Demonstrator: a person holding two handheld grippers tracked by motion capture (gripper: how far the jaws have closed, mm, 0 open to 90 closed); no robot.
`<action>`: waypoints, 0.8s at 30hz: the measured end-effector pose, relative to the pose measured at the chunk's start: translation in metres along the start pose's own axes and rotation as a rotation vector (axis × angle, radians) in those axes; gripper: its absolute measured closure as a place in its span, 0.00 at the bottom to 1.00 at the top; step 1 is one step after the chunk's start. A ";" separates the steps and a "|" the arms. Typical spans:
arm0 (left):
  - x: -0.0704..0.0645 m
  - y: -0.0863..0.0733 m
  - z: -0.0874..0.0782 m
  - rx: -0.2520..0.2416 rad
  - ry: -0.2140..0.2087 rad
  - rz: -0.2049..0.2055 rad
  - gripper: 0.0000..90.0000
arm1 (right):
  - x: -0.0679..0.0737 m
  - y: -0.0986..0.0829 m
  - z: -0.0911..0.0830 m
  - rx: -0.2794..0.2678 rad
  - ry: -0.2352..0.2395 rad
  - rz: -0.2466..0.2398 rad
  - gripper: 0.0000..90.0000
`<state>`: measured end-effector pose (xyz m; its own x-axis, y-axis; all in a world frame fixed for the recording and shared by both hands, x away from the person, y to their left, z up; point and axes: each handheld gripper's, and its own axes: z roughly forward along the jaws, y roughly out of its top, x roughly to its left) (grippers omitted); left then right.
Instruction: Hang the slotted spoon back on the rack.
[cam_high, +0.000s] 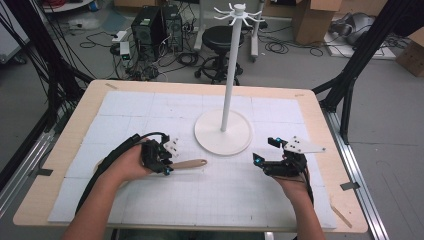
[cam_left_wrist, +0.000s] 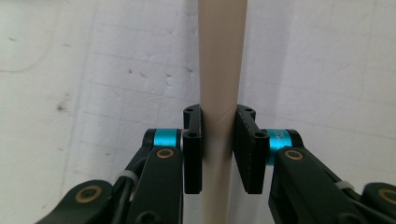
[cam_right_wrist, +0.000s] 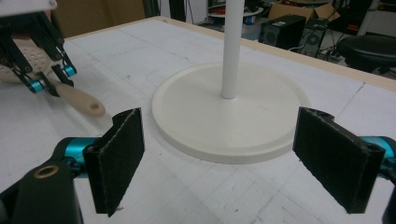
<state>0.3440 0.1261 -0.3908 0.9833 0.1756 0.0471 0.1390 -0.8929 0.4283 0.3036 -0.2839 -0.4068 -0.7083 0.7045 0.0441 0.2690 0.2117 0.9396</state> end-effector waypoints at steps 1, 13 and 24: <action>0.001 0.000 -0.005 -0.020 0.005 -0.009 0.83 | 0.000 0.000 0.000 0.000 0.001 -0.001 0.18; 0.007 0.011 -0.068 -0.199 0.078 -0.067 0.83 | 0.000 -0.001 0.000 0.002 -0.002 0.002 0.18; 0.014 0.028 -0.100 -0.326 0.101 -0.111 0.83 | 0.000 -0.001 0.001 0.003 0.004 0.004 0.18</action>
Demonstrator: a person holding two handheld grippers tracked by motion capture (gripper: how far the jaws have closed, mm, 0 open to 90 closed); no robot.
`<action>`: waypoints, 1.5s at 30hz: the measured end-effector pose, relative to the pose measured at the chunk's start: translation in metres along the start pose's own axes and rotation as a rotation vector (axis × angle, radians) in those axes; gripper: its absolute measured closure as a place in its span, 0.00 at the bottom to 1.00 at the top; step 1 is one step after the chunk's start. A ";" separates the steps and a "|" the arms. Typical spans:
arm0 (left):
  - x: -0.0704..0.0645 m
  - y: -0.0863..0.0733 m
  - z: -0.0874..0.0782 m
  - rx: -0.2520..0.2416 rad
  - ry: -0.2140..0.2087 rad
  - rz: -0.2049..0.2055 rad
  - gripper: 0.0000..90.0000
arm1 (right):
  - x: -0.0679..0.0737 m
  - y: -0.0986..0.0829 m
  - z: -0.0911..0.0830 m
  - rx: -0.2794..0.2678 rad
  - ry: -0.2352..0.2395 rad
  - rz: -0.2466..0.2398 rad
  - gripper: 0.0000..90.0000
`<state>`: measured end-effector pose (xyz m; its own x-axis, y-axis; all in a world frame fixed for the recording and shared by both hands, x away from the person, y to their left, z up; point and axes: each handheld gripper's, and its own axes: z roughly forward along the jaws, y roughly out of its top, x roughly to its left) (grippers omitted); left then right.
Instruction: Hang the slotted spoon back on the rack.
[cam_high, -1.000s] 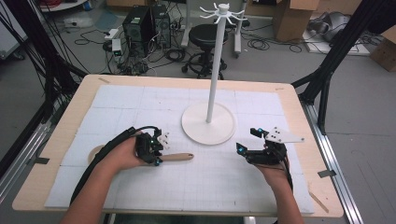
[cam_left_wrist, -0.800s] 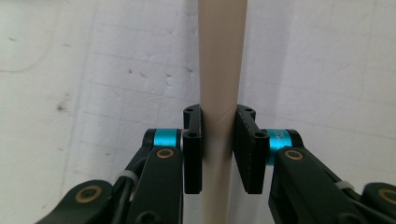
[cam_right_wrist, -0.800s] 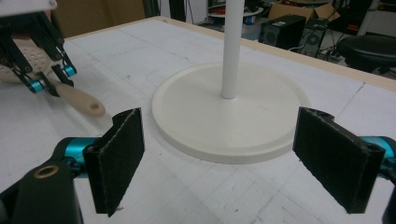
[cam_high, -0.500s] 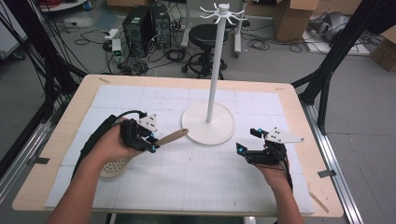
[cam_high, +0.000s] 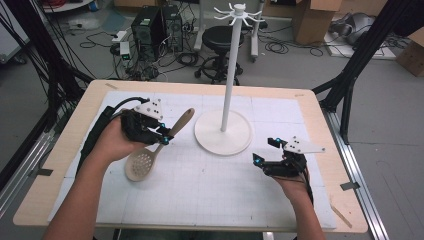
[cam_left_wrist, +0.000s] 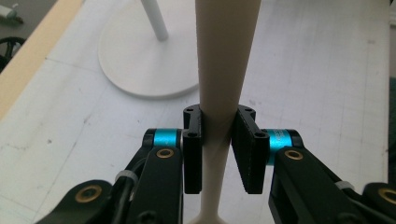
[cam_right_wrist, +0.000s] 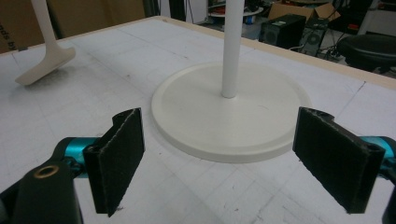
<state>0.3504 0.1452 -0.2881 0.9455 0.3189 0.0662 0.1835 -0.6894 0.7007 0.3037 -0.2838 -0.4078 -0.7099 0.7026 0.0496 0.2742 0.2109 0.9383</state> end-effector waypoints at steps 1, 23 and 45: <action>0.002 0.004 -0.003 -0.009 -0.002 -0.008 0.83 | 0.000 0.000 0.000 -0.004 -0.001 -0.001 0.18; 0.026 0.091 -0.026 -0.098 0.014 -0.015 0.83 | -0.001 0.000 0.000 -0.010 0.004 0.000 0.18; 0.071 0.154 -0.039 -0.095 0.062 -0.054 0.83 | -0.001 -0.001 -0.001 -0.018 0.011 0.013 0.18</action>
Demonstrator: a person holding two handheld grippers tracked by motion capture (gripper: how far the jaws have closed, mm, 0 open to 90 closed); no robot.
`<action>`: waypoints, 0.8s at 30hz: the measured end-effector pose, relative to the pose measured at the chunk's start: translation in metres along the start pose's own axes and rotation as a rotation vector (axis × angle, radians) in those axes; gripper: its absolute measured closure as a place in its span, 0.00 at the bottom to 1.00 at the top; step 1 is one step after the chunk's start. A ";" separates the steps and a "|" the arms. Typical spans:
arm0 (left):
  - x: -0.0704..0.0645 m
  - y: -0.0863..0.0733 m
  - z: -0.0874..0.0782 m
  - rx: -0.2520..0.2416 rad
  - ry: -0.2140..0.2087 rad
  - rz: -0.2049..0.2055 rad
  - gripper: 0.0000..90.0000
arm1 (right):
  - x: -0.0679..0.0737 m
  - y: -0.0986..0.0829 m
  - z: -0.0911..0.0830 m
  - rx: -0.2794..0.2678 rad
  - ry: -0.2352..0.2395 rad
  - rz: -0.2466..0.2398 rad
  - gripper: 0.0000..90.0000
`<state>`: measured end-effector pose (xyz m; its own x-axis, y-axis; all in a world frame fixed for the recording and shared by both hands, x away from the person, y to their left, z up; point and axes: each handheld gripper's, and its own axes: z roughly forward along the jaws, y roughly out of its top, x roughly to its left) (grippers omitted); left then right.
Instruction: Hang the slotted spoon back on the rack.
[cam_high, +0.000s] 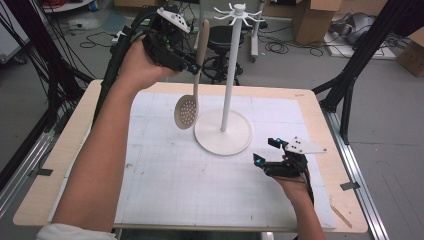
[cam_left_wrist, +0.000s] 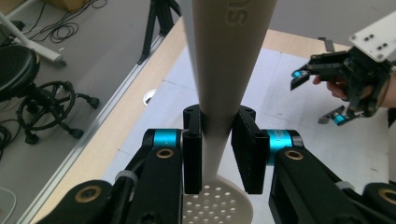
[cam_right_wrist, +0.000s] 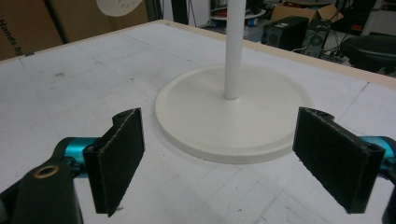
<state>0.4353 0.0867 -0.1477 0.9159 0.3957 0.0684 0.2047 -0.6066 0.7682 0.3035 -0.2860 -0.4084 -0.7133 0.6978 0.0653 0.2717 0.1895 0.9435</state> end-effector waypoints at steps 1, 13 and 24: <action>0.003 0.002 0.001 0.001 0.000 -0.004 0.83 | 0.000 0.000 0.000 -0.001 0.001 0.000 0.18; 0.018 0.015 0.014 0.034 0.011 -0.027 0.83 | -0.002 0.000 0.001 -0.004 0.005 0.004 0.18; 0.012 0.022 0.024 0.053 -0.006 -0.004 0.83 | -0.001 -0.001 0.000 -0.002 0.003 0.002 0.18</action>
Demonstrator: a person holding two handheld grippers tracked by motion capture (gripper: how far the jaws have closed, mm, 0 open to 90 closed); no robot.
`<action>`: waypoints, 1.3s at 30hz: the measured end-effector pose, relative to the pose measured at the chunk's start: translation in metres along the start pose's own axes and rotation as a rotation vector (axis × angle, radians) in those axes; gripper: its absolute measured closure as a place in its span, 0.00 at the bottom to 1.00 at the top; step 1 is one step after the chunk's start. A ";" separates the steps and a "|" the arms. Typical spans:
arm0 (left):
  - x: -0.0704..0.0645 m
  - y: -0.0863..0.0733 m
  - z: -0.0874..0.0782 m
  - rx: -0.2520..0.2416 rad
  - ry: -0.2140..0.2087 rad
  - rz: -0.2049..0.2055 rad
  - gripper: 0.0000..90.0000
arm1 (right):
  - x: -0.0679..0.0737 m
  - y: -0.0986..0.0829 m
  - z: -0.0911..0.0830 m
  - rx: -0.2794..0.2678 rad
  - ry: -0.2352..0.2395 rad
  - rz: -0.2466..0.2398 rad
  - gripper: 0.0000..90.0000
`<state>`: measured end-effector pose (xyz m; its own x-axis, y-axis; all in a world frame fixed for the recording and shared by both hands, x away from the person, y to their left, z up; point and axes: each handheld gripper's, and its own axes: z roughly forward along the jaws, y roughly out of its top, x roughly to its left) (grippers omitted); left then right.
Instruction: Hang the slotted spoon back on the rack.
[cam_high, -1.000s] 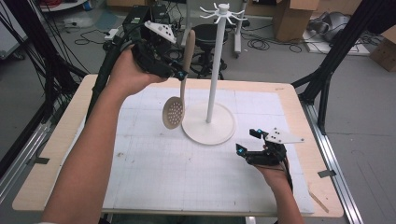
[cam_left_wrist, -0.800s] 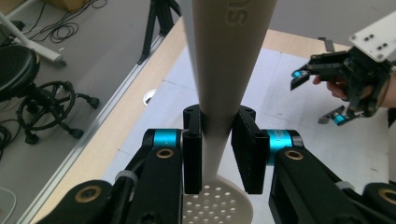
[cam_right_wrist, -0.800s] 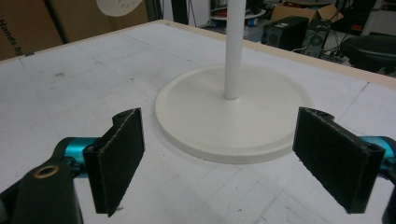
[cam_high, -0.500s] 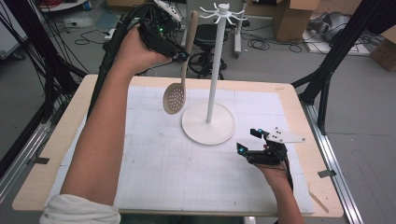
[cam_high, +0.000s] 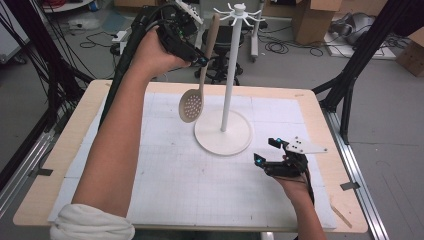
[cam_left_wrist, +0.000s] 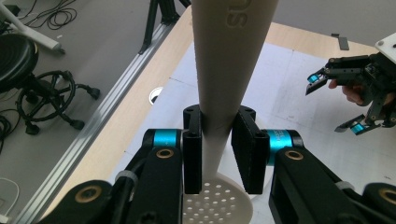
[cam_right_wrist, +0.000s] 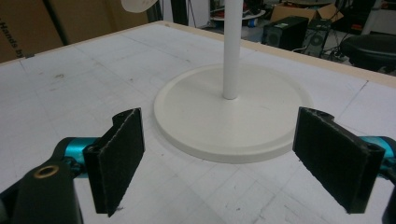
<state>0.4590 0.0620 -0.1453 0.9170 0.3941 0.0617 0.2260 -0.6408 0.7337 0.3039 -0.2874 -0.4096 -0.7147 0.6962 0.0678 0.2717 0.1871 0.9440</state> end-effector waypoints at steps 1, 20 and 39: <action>-0.001 0.001 0.001 0.001 0.001 -0.001 0.83 | 0.000 0.000 0.000 0.002 -0.001 0.003 0.18; -0.003 -0.025 0.007 0.090 0.072 -0.040 0.50 | 0.000 0.000 0.001 0.001 0.007 -0.002 0.18; -0.003 -0.073 -0.017 -0.005 0.081 -0.085 0.24 | 0.002 0.000 0.003 0.019 0.001 -0.010 0.18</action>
<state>0.4340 0.1184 -0.1872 0.8648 0.4991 0.0538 0.2999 -0.5997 0.7419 0.3047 -0.2837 -0.4105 -0.7182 0.6933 0.0593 0.2768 0.2065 0.9385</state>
